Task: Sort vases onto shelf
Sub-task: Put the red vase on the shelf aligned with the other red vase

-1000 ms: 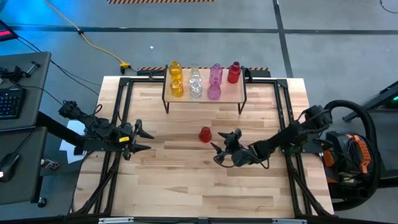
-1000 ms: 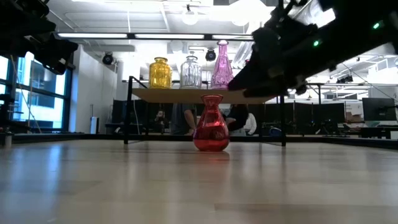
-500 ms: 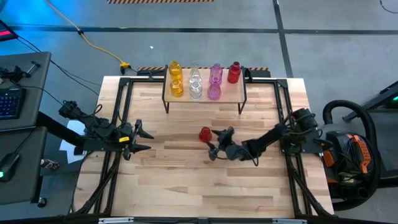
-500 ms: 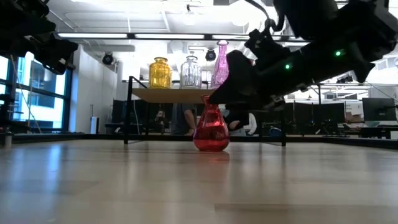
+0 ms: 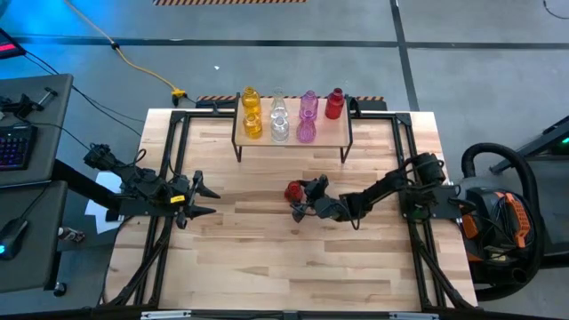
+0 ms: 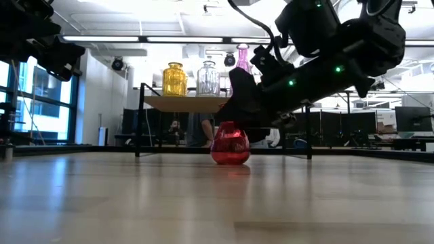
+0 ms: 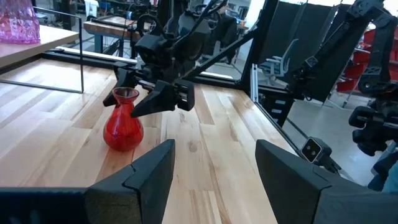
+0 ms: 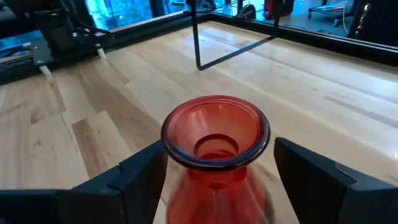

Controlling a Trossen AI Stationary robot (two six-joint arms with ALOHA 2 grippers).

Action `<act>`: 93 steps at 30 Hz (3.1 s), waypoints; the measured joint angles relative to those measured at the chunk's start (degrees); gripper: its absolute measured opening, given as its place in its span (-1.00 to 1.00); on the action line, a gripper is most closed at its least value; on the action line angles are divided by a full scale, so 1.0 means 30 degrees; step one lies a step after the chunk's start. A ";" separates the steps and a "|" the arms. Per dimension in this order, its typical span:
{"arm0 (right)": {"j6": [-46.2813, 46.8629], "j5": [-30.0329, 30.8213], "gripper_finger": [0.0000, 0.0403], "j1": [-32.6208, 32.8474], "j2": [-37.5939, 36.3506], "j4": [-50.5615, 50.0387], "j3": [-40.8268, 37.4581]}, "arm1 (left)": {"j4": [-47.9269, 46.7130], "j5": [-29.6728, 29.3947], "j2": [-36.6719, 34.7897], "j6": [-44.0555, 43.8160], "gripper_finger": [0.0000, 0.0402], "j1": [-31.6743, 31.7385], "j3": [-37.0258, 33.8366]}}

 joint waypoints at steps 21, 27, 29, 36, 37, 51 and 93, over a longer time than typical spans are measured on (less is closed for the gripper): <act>0.0055 -0.1498 -0.44 -0.0732 -0.0036 0.0205 0.0048 | 0.0007 0.0000 -0.0003 0.0003 0.07 -0.0004 0.0000; 0.0531 -0.1364 -0.45 -0.0692 -0.0161 0.0054 0.0051 | 0.0007 0.0000 -0.0002 0.0005 0.07 -0.0001 0.0000; 0.0363 -0.1369 -0.45 -0.0670 -0.0344 -0.0132 0.0019 | 0.0007 0.0000 0.0001 0.0000 0.07 0.0004 0.0000; 0.0219 -0.1429 -0.47 -0.0677 -0.1479 -0.2323 -0.0029 | 0.0001 0.0000 0.0000 0.0006 0.07 0.0004 0.0000; 0.0211 -0.1422 -0.47 -0.0670 -0.1688 -0.2581 -0.0029 | 0.0007 0.0000 -0.0006 -0.0001 0.07 0.0004 0.0000; -0.0853 0.1396 -0.47 -0.0583 -0.7693 -0.8716 -0.0036 | 0.0005 0.0000 -0.0001 0.0003 0.07 0.0001 0.0000; -0.5425 0.1772 -0.47 -0.6780 -1.5657 -1.1616 -0.0036 | 0.0007 0.0000 -0.0003 0.0003 0.07 0.0000 0.0000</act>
